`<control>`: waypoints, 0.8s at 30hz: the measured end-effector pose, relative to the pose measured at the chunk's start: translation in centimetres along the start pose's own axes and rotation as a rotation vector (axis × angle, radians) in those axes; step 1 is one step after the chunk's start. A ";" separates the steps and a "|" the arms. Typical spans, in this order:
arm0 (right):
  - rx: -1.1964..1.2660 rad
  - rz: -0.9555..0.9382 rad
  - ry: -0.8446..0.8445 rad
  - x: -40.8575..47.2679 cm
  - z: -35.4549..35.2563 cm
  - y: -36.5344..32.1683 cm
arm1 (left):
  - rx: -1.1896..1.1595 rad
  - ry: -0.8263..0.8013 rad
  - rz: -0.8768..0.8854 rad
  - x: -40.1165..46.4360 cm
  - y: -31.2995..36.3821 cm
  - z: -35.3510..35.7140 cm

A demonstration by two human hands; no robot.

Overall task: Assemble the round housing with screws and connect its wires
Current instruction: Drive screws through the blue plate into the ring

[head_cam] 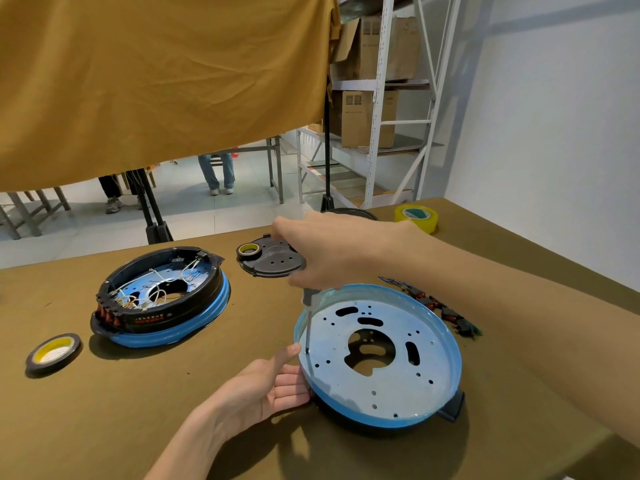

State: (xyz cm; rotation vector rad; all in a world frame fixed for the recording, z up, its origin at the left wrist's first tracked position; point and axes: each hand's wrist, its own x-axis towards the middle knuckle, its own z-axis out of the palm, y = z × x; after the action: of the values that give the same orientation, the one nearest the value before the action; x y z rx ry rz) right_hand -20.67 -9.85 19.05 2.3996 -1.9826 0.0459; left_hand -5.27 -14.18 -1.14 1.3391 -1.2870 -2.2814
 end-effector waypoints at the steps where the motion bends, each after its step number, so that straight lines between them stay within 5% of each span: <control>1: -0.059 -0.005 0.053 0.1 0.3 -0.2 | 0.001 0.004 0.002 -0.1 0.0 0.0; 6: 0.168 0.018 -0.198 -0.2 -0.9 -0.2 | 0.003 -0.005 -0.001 -0.1 0.0 0.0; 24: 0.229 0.001 -0.164 -0.5 -0.9 0.4 | 0.005 -0.011 0.007 0.7 -0.3 -0.6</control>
State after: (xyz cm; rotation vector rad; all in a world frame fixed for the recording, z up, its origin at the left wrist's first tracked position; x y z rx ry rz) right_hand -21.13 -9.39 19.96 2.6194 -2.1569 0.0828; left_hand -5.12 -14.68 -1.90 1.3237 -1.2991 -2.2852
